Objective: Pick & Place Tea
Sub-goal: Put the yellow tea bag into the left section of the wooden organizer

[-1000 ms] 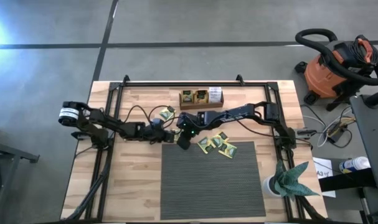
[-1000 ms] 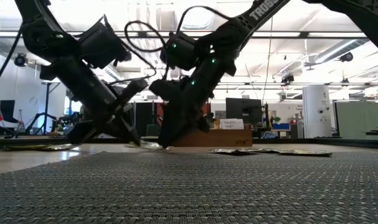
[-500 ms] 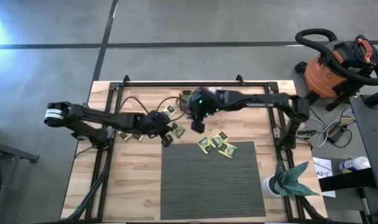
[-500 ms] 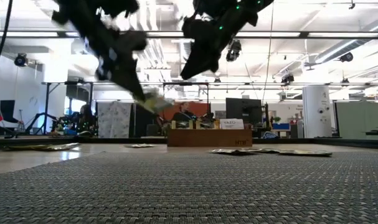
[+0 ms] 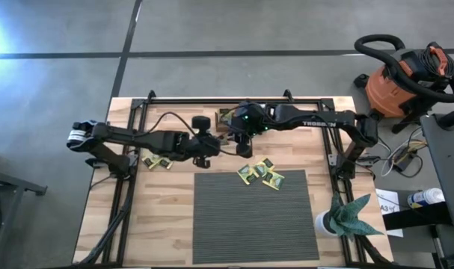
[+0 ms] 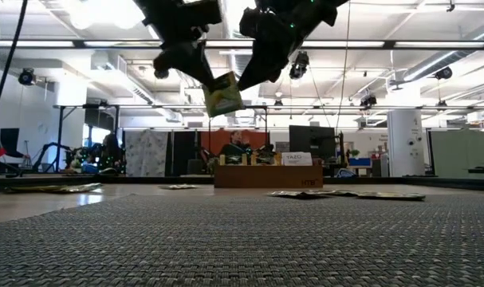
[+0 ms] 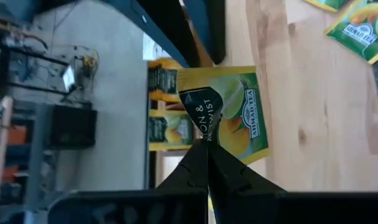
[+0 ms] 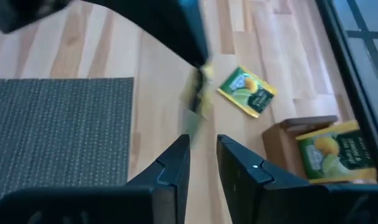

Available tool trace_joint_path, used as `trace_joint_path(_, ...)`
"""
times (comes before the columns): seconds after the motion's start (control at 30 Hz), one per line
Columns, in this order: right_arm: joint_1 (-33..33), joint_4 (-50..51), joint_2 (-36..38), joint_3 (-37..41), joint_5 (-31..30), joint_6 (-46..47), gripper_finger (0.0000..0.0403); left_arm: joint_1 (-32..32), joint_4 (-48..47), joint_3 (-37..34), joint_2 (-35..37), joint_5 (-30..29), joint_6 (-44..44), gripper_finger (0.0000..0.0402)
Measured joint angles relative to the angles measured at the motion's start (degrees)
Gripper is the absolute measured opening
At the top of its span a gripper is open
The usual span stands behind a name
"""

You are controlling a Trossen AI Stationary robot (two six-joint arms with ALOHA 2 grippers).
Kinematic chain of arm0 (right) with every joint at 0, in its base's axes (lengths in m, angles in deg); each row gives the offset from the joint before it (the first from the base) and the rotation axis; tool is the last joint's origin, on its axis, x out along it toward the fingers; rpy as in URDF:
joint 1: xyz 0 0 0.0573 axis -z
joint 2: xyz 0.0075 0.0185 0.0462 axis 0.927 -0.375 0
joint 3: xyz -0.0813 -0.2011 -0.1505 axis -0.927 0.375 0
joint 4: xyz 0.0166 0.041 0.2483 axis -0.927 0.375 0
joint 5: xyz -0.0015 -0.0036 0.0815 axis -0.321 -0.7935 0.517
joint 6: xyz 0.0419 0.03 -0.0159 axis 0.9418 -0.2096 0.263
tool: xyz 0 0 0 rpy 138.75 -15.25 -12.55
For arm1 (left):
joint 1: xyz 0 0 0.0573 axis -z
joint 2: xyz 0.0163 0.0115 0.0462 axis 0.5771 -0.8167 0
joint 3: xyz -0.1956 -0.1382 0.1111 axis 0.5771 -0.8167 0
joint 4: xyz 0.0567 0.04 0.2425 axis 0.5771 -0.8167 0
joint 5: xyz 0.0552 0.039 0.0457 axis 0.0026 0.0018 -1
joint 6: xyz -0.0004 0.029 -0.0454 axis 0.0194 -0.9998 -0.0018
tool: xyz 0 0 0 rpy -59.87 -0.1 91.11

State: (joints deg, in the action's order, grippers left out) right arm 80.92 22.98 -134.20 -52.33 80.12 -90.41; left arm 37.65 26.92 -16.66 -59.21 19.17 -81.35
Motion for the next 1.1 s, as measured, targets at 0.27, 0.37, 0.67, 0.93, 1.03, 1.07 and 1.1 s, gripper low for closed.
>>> trace_joint_path(0.27, -0.93, 0.0, 0.0, -0.16, -0.64, -0.19, 0.0079, -0.08, 0.08, 1.01, -1.63, -0.86, -3.45, 0.0)
trace_joint_path(0.37, -0.89, -0.1, 0.0, -0.17, -0.69, -0.22, 0.008, -0.05, 0.06, 0.98, -1.6, -0.71, -2.64, 0.0)
trace_joint_path(0.67, -0.97, -1.04, 0.0, -0.24, -0.66, -0.41, 0.008, -0.06, 0.12, 0.76, -1.58, 0.73, -2.39, 0.0)
trace_joint_path(0.93, -0.97, -3.87, -0.02, -0.26, -0.28, -0.25, 0.008, -0.61, 1.93, 0.7, -1.58, 1.76, -2.77, 0.0)
trace_joint_path(1.03, -0.99, -3.61, -0.02, -0.26, -0.08, -0.2, 0.008, -0.97, 2.54, 0.68, -1.58, 1.8, -3.22, 0.0)
trace_joint_path(1.07, -0.98, -3.54, -0.02, -0.26, -0.04, -0.22, 0.008, -1.08, 2.58, 0.68, -1.58, 1.83, -3.25, 0.0)
trace_joint_path(1.1, -0.96, -3.55, -0.02, -0.26, -0.04, -0.25, 0.008, -1.13, 2.58, 0.68, -1.58, 1.83, -3.27, 0.0)
